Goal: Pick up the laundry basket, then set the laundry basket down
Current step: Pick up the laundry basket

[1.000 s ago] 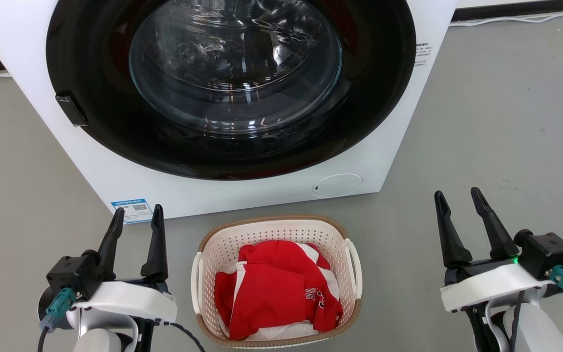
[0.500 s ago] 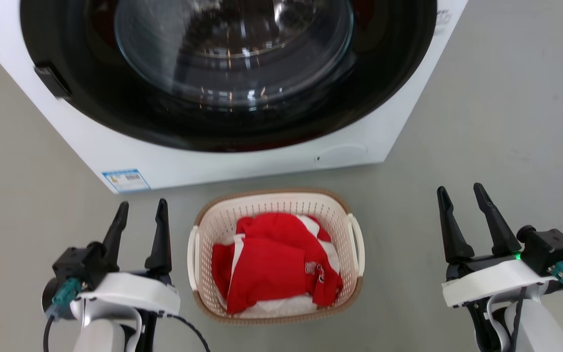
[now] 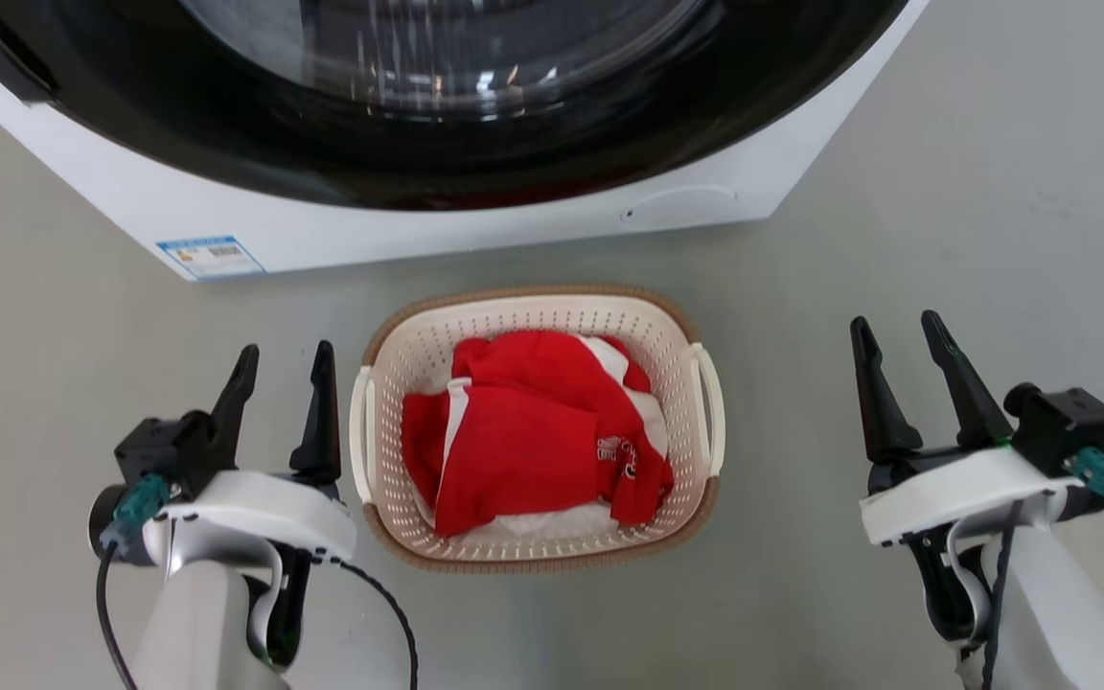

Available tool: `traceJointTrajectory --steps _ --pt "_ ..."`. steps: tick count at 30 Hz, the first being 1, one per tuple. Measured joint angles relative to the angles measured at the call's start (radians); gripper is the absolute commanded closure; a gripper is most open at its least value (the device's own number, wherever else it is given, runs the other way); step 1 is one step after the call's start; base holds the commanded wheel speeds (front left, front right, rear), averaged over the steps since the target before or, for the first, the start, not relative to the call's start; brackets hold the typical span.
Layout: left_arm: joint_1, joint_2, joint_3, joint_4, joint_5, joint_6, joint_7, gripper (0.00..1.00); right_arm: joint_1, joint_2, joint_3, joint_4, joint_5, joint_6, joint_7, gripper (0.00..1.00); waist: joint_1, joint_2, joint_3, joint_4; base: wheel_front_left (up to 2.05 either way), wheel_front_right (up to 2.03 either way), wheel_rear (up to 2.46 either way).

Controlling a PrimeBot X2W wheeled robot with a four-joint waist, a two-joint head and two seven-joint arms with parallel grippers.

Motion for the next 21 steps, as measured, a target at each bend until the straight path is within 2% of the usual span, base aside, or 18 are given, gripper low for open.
traceJointTrajectory --steps 17,21 --pt "-0.207 0.012 -0.024 0.211 0.026 -0.008 0.000 0.00 -0.188 -0.023 0.079 0.193 0.070 0.000 0.000 0.00 0.0000 0.0000 0.182 0.019 0.00 0.00 0.00" --pt "-0.283 0.020 -0.040 0.296 0.025 -0.009 0.000 0.00 -0.252 -0.022 0.120 0.263 0.090 0.000 0.000 0.00 0.0000 0.0000 0.248 0.021 0.00 0.00 0.00"
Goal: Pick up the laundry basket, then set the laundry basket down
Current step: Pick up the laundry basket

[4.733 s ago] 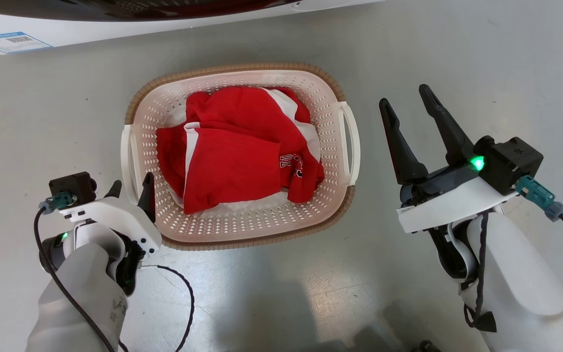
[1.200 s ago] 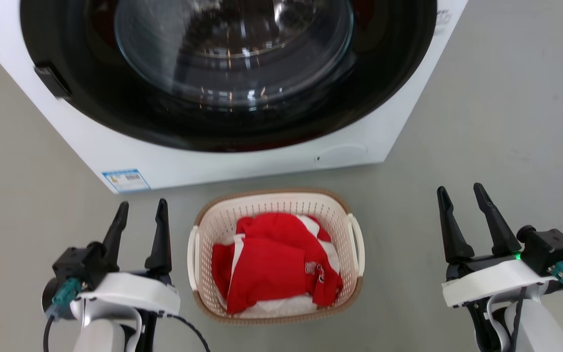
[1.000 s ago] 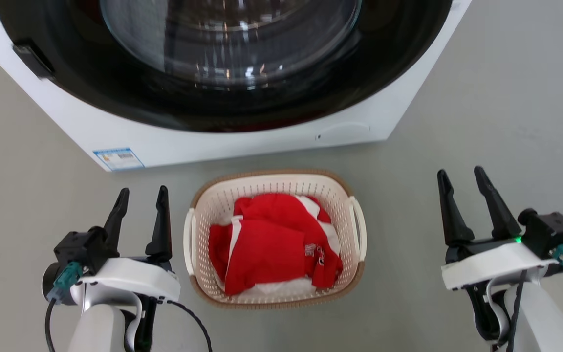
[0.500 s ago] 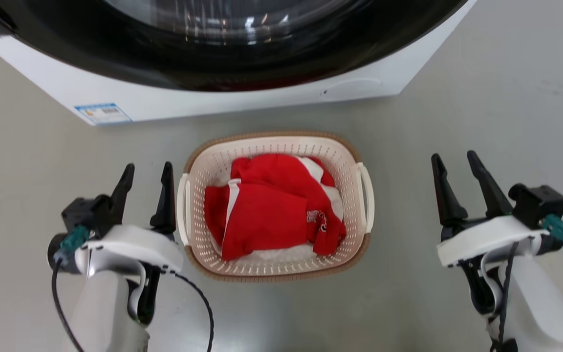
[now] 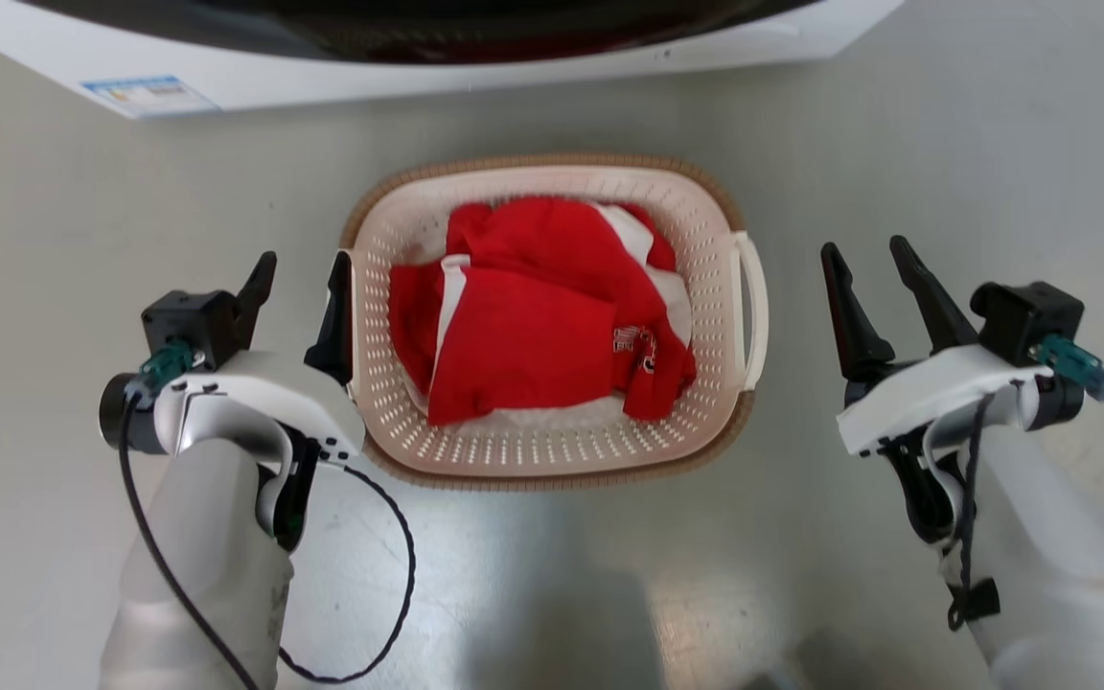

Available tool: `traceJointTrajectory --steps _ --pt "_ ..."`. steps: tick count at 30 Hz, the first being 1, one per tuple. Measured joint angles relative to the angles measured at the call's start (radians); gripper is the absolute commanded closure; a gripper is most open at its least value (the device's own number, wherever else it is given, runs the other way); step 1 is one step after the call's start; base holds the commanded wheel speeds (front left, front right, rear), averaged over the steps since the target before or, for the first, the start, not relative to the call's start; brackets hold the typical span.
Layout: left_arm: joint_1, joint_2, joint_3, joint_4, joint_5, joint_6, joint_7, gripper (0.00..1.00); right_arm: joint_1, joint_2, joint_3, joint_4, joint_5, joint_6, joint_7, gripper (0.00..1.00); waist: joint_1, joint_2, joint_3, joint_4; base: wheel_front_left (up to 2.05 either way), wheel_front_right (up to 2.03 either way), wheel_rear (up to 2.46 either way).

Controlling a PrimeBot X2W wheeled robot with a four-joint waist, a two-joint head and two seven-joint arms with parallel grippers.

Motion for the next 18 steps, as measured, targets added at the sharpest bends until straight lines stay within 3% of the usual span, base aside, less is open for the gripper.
traceJointTrajectory --steps 11,18 --pt "-0.161 0.005 -0.062 0.233 -0.037 0.000 0.000 0.00 -0.158 0.006 0.154 0.240 0.087 0.001 0.000 0.00 0.0000 0.0000 0.146 0.006 0.00 0.00 0.00" --pt "-0.230 0.006 -0.100 0.319 -0.063 0.000 0.000 0.00 -0.237 0.018 0.254 0.323 0.158 0.001 0.000 0.00 0.0000 0.0000 0.212 0.012 0.00 0.00 0.00"
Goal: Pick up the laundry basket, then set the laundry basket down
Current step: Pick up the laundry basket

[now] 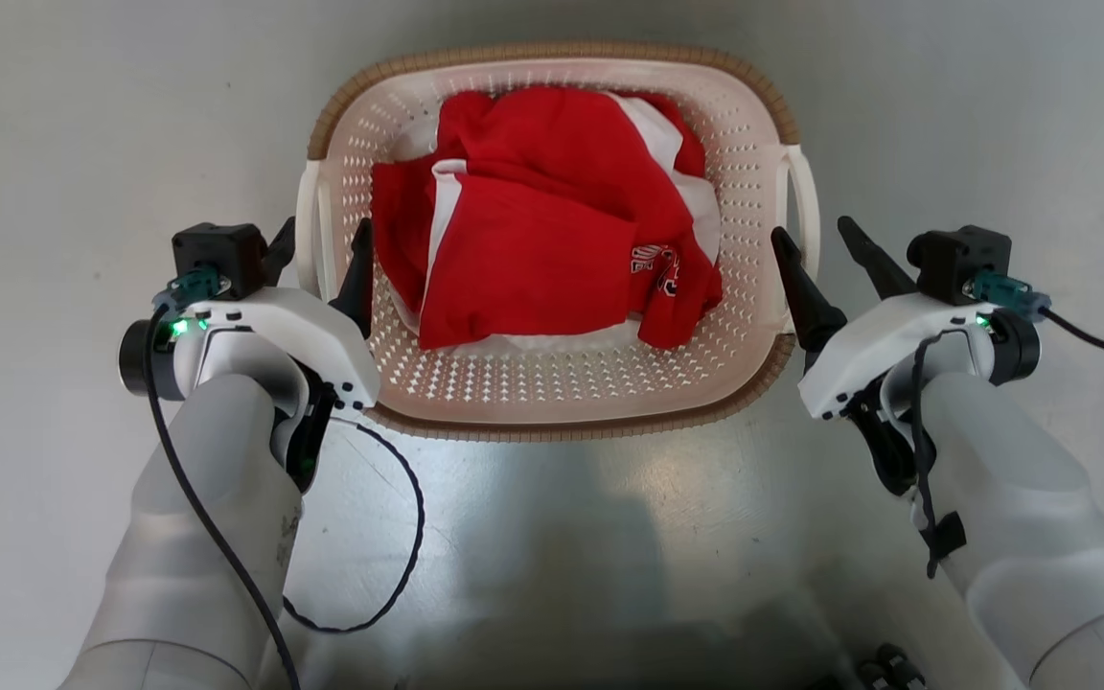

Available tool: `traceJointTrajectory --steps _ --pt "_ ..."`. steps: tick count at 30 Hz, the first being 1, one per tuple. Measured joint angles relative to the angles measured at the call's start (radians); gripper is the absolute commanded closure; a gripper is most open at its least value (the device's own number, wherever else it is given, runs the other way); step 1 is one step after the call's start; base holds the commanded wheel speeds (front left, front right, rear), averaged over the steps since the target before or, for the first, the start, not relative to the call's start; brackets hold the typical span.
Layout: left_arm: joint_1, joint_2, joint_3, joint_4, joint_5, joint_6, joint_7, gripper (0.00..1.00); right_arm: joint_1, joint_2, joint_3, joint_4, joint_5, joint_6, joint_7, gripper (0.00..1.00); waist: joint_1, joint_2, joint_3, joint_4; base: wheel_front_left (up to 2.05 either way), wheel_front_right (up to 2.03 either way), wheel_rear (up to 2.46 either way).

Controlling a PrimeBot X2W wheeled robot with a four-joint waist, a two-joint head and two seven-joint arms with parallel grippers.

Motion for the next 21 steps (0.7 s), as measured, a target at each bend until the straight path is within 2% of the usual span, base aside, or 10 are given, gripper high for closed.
traceJointTrajectory --steps 3,4,5,6,9,10,11,12,14,21 --pt "-0.035 0.001 -0.032 0.044 -0.024 0.000 0.000 0.00 -0.052 -0.002 0.065 0.039 0.060 0.000 0.000 0.00 0.0000 0.0000 0.039 0.005 0.00 0.00 0.00" --pt "-0.040 0.002 -0.040 0.050 -0.035 0.000 0.000 0.00 -0.058 -0.004 0.075 0.039 0.074 0.000 0.000 0.05 0.0000 0.0000 0.043 0.006 0.00 0.00 0.00" --pt "-0.040 0.002 -0.043 0.052 -0.036 0.000 0.000 0.00 -0.059 -0.004 0.082 0.039 0.079 0.000 0.000 0.23 0.0000 0.0000 0.045 0.007 0.00 0.00 0.00" --pt "-0.040 0.002 -0.048 0.056 -0.039 0.000 0.000 0.00 -0.060 -0.005 0.092 0.039 0.084 0.000 0.000 0.46 0.0000 0.0000 0.046 0.007 0.00 0.00 0.00" --pt "-0.041 0.001 -0.059 0.068 -0.045 0.000 0.000 0.00 -0.070 -0.010 0.112 0.039 0.097 0.000 0.000 0.60 0.0000 0.0000 0.050 0.009 0.00 0.00 0.00" --pt "-0.041 0.001 -0.062 0.072 -0.048 0.000 0.000 0.11 -0.076 -0.012 0.121 0.039 0.099 0.001 0.000 0.77 0.0000 0.0000 0.051 0.010 0.00 0.00 0.00" --pt "-0.042 0.001 -0.065 0.075 -0.052 0.000 0.000 0.35 -0.080 -0.012 0.129 0.039 0.103 0.001 0.000 0.92 0.0000 0.0000 0.050 0.010 0.00 0.00 0.00" --pt "-0.043 0.002 -0.067 0.078 -0.053 0.000 0.000 0.60 -0.082 -0.011 0.135 0.038 0.107 0.001 0.000 1.00 0.0000 0.0000 0.050 0.011 0.00 0.00 0.00" --pt "-0.047 0.002 -0.073 0.082 -0.056 0.000 0.000 1.00 -0.088 -0.016 0.143 0.041 0.113 -0.001 0.000 1.00 0.0000 0.0000 0.048 0.010 0.00 0.00 0.00" --pt "-0.059 -0.002 -0.093 0.105 -0.093 0.002 -0.001 1.00 -0.091 -0.015 0.173 0.041 0.138 -0.001 0.001 1.00 0.0000 0.0000 0.016 0.008 0.00 0.00 0.00"
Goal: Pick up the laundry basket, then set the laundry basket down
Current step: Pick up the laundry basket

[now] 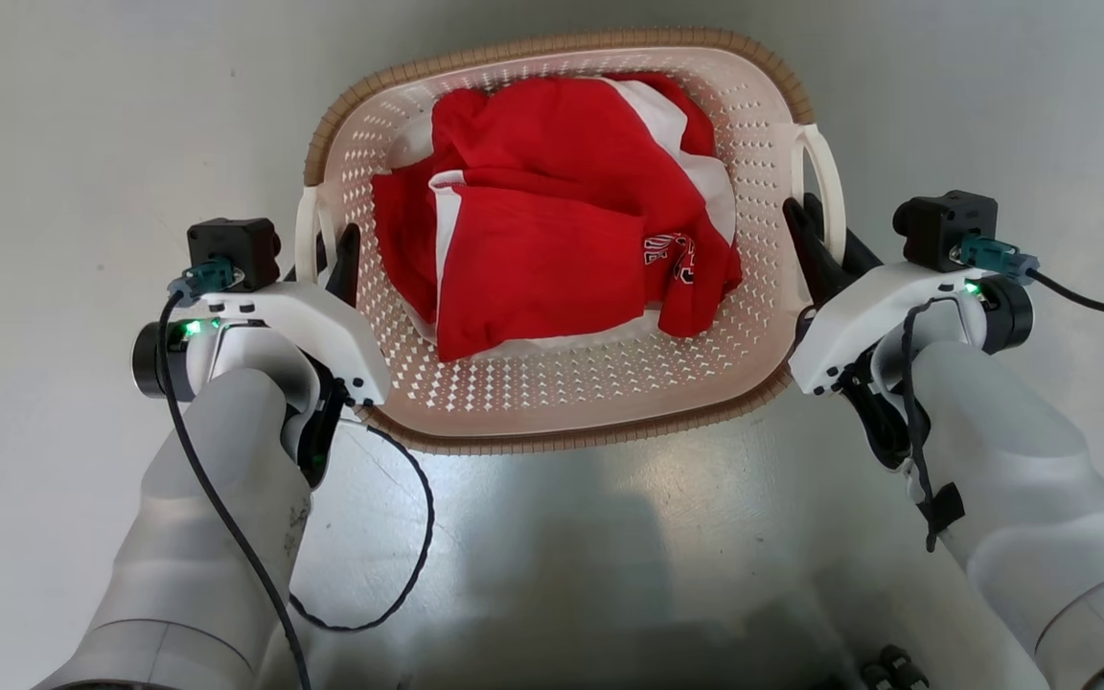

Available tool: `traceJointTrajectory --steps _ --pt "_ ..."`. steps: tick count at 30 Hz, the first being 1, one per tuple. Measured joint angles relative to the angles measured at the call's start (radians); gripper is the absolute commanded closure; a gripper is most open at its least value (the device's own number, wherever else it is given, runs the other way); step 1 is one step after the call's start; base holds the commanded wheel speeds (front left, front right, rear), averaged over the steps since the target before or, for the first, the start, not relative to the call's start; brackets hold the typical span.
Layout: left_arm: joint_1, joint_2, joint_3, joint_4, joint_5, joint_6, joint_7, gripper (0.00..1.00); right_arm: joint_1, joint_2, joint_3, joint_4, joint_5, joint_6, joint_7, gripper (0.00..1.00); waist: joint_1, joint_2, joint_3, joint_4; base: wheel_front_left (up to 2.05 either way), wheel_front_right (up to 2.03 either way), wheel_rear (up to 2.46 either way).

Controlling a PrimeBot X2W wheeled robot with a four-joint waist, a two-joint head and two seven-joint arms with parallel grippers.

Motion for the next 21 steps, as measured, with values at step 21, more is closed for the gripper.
traceJointTrajectory --steps 21 --pt "0.080 -0.008 -0.149 0.139 -0.142 0.000 0.051 1.00 0.106 0.023 0.164 0.091 0.162 0.000 0.037 1.00 0.0000 0.0000 -0.292 -0.028 0.00 0.00 0.00"
